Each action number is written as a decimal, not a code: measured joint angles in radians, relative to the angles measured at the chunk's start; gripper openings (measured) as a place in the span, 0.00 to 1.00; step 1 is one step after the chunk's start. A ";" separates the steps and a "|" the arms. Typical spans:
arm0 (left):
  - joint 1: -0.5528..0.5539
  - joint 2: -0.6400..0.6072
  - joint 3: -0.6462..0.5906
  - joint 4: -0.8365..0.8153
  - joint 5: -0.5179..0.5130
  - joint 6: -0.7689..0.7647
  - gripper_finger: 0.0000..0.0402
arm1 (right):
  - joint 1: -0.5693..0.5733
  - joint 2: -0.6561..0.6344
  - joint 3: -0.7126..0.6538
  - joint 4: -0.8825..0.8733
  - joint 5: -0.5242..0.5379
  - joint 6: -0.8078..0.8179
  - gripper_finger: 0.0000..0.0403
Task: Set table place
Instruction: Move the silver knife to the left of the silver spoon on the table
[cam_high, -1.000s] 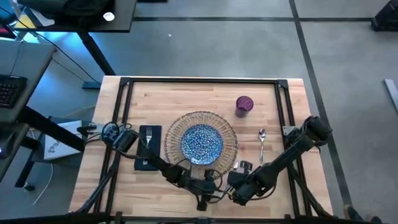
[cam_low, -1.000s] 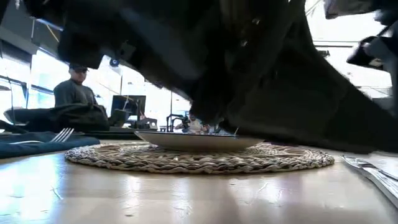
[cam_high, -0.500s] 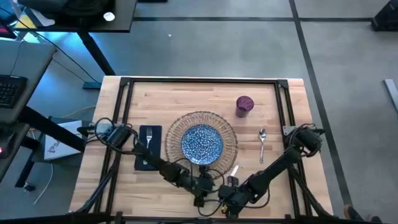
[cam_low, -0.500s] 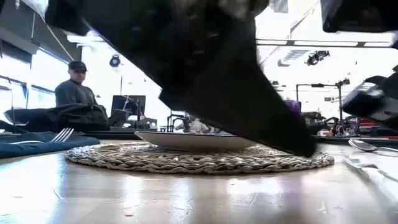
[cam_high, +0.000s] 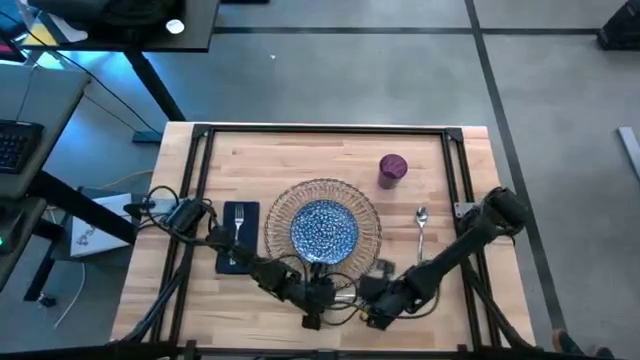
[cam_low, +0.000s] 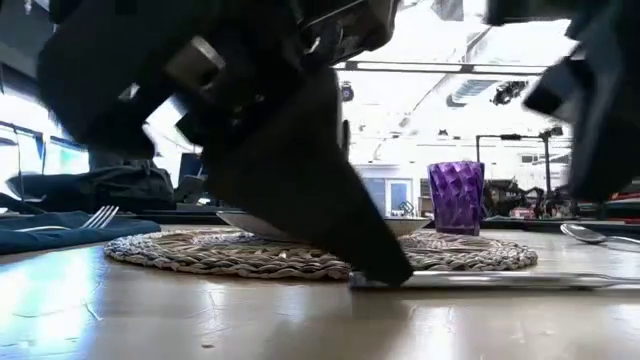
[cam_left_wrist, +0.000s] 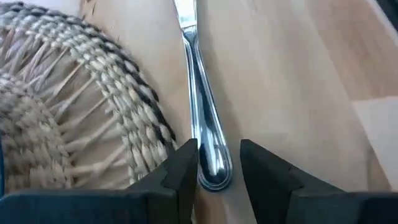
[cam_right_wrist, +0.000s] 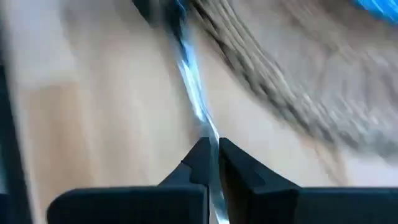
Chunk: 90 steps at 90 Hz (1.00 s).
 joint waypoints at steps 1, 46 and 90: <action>0.000 0.000 0.000 0.000 0.000 0.000 0.26 | 0.006 -0.003 0.000 -0.017 0.000 0.010 0.00; -0.009 -0.033 0.000 0.039 -0.007 0.023 0.26 | 0.107 -0.003 -0.095 -0.069 -0.004 0.238 0.00; -0.059 -0.029 0.000 -0.069 -0.070 0.110 0.26 | 0.111 -0.008 -0.202 0.080 -0.009 0.182 0.00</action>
